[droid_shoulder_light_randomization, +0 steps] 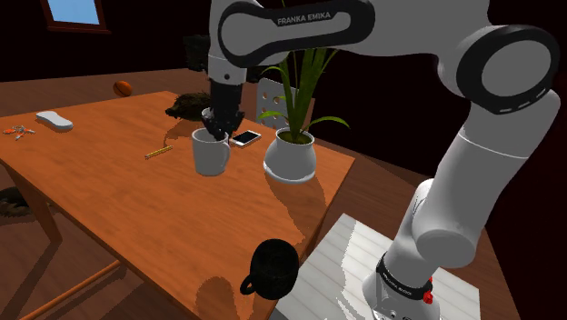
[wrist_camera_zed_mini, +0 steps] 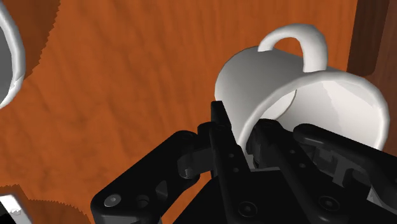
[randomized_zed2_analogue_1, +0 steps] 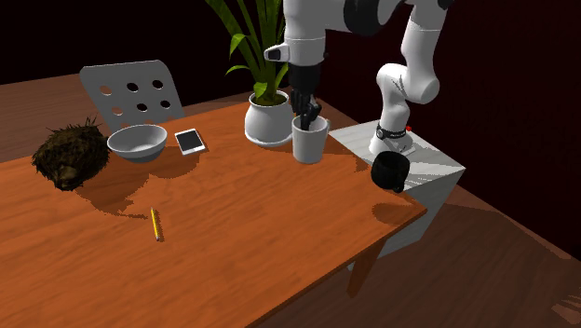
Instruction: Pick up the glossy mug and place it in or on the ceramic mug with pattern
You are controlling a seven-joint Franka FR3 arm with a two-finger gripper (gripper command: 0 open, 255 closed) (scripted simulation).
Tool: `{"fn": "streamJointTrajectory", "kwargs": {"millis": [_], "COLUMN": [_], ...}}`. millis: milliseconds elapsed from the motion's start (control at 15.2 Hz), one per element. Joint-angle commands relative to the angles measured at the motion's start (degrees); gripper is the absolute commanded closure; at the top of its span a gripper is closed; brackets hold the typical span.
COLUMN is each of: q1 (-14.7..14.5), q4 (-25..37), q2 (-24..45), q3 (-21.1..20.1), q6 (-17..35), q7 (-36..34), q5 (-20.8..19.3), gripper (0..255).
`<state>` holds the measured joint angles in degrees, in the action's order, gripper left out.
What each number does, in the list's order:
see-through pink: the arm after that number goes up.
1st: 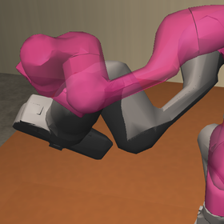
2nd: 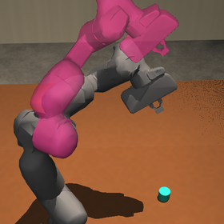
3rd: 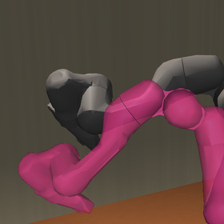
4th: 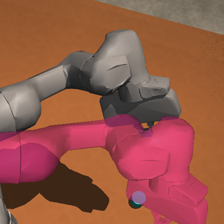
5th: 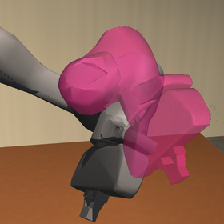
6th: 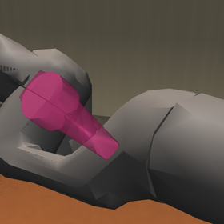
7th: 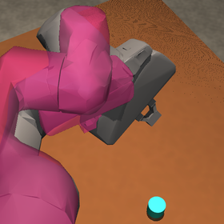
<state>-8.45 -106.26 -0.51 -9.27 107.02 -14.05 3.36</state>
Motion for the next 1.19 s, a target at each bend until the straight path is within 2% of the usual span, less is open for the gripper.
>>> {"fn": "streamJointTrajectory", "kwargs": {"millis": [0,528,1122], "q1": [-0.45,-3.33,-8.28], "q4": [-4.72,-19.57,-31.02], "q2": [-4.53,-20.44,-37.48], "q3": [-0.45,-2.92,-6.6], "q6": [0.27,-0.28,-5.03], "q7": [-0.65,-4.39,-10.28], "q5": [0.77,4.28,9.41], "gripper": [255,255,255]}}
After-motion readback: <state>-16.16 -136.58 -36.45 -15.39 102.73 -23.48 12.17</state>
